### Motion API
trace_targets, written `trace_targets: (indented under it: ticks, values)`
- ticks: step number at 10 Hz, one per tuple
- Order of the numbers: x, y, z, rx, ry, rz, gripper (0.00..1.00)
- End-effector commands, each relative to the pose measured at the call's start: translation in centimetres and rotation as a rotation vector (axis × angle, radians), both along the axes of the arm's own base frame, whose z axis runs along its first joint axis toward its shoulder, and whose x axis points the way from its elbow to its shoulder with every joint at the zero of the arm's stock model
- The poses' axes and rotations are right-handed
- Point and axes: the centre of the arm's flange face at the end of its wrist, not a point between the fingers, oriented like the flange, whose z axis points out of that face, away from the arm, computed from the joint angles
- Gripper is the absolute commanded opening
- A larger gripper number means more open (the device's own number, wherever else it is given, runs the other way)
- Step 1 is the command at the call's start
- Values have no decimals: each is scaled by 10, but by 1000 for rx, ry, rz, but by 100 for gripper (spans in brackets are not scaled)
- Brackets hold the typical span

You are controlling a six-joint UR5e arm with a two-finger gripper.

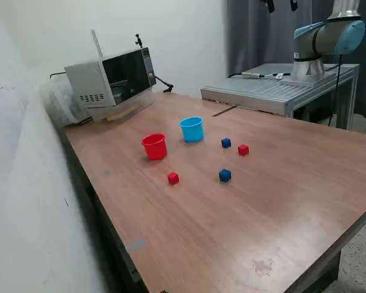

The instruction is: Place red objects in the red bin, and blue objects in the blue bin.

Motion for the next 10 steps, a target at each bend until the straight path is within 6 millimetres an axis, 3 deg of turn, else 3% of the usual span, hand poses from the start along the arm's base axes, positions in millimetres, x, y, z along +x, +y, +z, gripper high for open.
trace_targets:
  ticks: [1, 7, 10]
  values:
    - [0, 0, 0, 0, 0, 0, 100]
    - [0, 0, 0, 0, 1, 1, 100]
    - [-9, -5, 6, -13, 70, 8, 100]
